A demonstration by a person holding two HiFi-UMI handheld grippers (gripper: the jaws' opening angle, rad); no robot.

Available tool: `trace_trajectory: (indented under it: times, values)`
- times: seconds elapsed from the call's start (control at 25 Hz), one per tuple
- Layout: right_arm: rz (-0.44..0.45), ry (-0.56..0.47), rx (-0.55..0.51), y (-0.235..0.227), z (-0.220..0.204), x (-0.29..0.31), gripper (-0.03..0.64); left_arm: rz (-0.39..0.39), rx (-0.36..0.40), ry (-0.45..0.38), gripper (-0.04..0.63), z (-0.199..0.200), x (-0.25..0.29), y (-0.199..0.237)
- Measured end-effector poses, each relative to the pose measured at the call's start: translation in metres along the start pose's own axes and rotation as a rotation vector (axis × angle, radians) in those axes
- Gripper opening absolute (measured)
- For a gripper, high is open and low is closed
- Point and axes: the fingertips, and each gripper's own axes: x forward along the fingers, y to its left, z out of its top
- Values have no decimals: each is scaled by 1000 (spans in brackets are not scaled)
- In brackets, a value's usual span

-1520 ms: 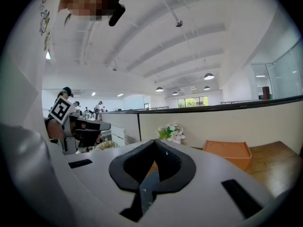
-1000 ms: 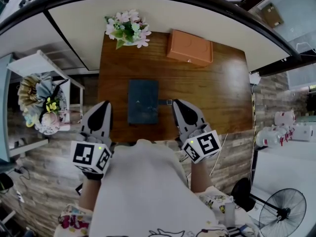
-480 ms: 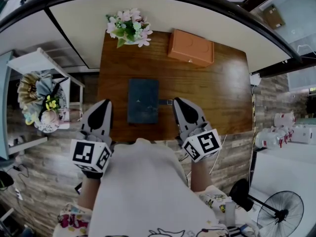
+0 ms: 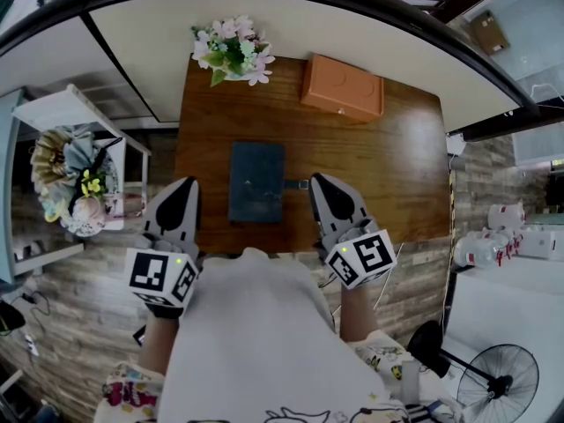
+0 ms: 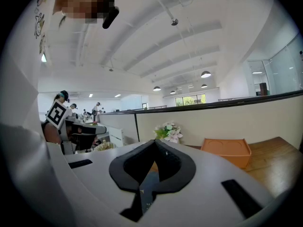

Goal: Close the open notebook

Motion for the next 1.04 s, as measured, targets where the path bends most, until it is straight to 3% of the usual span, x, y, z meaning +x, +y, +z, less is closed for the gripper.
trace_trajectory:
  times: [1.04]
  values:
    - [-10,11,4,2,-4,2,-2,-7,3,7,2,-2,0,4]
